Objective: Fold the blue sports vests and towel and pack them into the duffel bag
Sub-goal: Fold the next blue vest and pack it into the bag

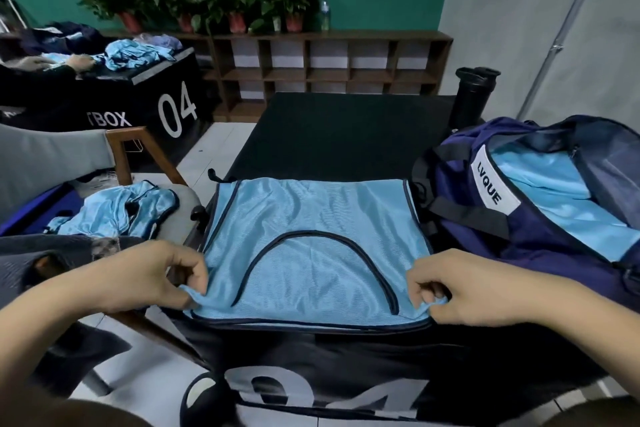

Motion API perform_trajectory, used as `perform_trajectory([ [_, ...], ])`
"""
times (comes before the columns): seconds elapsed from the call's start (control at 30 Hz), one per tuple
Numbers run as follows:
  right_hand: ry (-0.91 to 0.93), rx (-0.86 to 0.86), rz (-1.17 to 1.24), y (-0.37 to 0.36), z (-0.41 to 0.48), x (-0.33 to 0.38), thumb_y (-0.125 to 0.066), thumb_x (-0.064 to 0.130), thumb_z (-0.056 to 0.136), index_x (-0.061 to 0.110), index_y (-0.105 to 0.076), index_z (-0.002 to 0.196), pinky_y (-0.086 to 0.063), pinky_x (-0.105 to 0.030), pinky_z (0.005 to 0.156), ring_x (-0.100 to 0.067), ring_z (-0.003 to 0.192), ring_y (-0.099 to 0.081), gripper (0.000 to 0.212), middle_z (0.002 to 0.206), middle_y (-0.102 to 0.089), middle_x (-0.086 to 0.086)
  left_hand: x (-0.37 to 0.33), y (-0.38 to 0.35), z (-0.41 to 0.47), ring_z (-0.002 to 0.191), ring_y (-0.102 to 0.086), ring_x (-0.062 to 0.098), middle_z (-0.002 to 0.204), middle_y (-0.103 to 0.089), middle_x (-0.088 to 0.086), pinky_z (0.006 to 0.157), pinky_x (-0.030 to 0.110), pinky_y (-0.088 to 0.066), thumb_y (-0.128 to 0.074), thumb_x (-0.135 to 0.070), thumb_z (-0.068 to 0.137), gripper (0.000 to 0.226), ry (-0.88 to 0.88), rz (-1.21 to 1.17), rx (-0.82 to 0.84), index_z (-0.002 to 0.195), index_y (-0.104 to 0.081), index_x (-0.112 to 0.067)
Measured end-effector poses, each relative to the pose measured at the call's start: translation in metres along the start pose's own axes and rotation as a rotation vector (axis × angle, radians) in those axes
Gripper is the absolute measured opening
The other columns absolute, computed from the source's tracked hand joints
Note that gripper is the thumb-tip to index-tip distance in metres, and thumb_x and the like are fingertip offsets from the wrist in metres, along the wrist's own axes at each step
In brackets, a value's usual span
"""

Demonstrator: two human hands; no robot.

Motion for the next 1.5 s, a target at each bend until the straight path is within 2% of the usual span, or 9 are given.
perform_trajectory([
  [0.2, 0.009, 0.006, 0.039, -0.003, -0.005, -0.005, -0.073, 0.039, 0.083, 0.044, -0.065, 0.094, -0.052, -0.027, 0.084, -0.013, 0.094, -0.060, 0.015, 0.100, -0.065, 0.015, 0.002, -0.011, 0.000, 0.084, -0.066, 0.016, 0.092, -0.072, -0.012, 0.082, 0.037, -0.053, -0.092, -0.051, 0.076, 0.025, 0.059, 0.006, 0.089, 0.093, -0.076, -0.041],
  [0.3, 0.016, -0.080, 0.140, 0.010, -0.001, -0.006, -0.076, 0.036, 0.090, 0.038, -0.071, 0.095, -0.055, -0.032, 0.081, -0.015, 0.088, -0.066, 0.008, 0.094, -0.072, 0.012, -0.005, -0.001, 0.009, 0.072, -0.064, 0.005, 0.087, -0.075, -0.010, 0.073, 0.028, -0.052, -0.082, -0.055, 0.088, 0.020, 0.075, -0.045, 0.087, 0.092, -0.078, -0.037],
  [0.53, -0.012, -0.512, 0.003, 0.063, 0.031, -0.023, -0.073, 0.027, 0.095, 0.036, -0.065, 0.088, -0.055, -0.034, 0.074, -0.011, 0.084, -0.065, 0.013, 0.089, -0.066, 0.013, 0.004, 0.077, 0.071, 0.070, -0.068, 0.020, 0.072, -0.072, -0.005, 0.068, 0.039, -0.056, -0.077, -0.039, 0.092, 0.016, 0.153, 0.077, -0.499, 0.081, -0.071, -0.028],
  [0.73, -0.156, -0.610, -0.299, 0.097, 0.072, -0.048, -0.062, 0.024, 0.097, 0.026, -0.065, 0.114, -0.047, -0.040, 0.086, -0.019, 0.103, -0.055, 0.017, 0.105, -0.055, 0.009, 0.009, 0.109, 0.128, 0.069, -0.064, 0.013, 0.072, -0.068, -0.007, 0.062, 0.037, -0.060, -0.077, -0.039, 0.088, 0.021, 0.254, 0.239, -0.710, 0.080, -0.062, -0.026],
  [0.93, -0.308, -0.466, -0.387, 0.101, 0.120, -0.087, -0.057, 0.027, 0.099, 0.028, -0.055, 0.132, -0.038, -0.043, 0.103, -0.023, 0.114, -0.050, 0.033, 0.122, -0.051, 0.003, 0.031, 0.103, 0.161, 0.071, -0.065, 0.025, 0.077, -0.068, 0.004, 0.058, 0.030, -0.050, -0.073, -0.038, 0.082, 0.023, 0.405, 0.395, -0.594, 0.082, -0.067, -0.016],
  [1.03, -0.337, -0.447, -0.344, 0.098, 0.132, -0.104, -0.053, 0.031, 0.101, 0.029, -0.052, 0.132, -0.037, -0.044, 0.102, -0.025, 0.116, -0.052, 0.030, 0.122, -0.053, 0.002, 0.044, 0.103, 0.165, 0.072, -0.066, 0.025, 0.078, -0.069, 0.003, 0.063, 0.033, -0.060, -0.073, -0.030, 0.080, 0.012, 0.436, 0.396, -0.556, 0.080, -0.072, -0.018],
  [1.17, -0.347, -0.443, -0.273, 0.093, 0.133, -0.121, -0.049, 0.028, 0.105, 0.031, -0.058, 0.118, -0.038, -0.043, 0.094, -0.025, 0.105, -0.057, 0.017, 0.109, -0.058, 0.006, 0.071, 0.102, 0.164, 0.082, -0.071, 0.024, 0.076, -0.075, 0.000, 0.072, 0.040, -0.065, -0.081, -0.031, 0.082, 0.014, 0.450, 0.194, -0.520, 0.074, -0.078, -0.020],
  [1.37, -0.398, -0.514, -0.120, 0.102, 0.124, -0.134, -0.064, 0.017, 0.092, 0.036, -0.063, 0.089, -0.048, -0.038, 0.078, -0.019, 0.080, -0.065, 0.020, 0.076, -0.069, 0.012, 0.110, 0.112, 0.143, 0.089, -0.070, 0.025, 0.082, -0.077, 0.004, 0.070, 0.029, -0.048, -0.083, -0.024, 0.088, 0.014, 0.518, 0.006, -0.580, 0.079, -0.080, -0.014],
  [1.5, -0.414, -0.456, -0.102, 0.096, 0.128, -0.132, -0.064, 0.020, 0.093, 0.034, -0.064, 0.096, -0.055, -0.041, 0.079, -0.017, 0.083, -0.063, 0.014, 0.084, -0.064, 0.012, 0.132, 0.099, 0.137, 0.069, -0.067, 0.022, 0.080, -0.080, 0.009, 0.056, 0.026, -0.044, -0.072, -0.023, 0.098, 0.022, 0.538, -0.244, -0.569, 0.087, -0.076, -0.005],
])
Point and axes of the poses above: each hand's wrist, its own z-axis towards the middle knuckle, its own y-axis out of the back of the hand, x = y × z, the point moved 10 cm from there along z, towards the middle knuckle
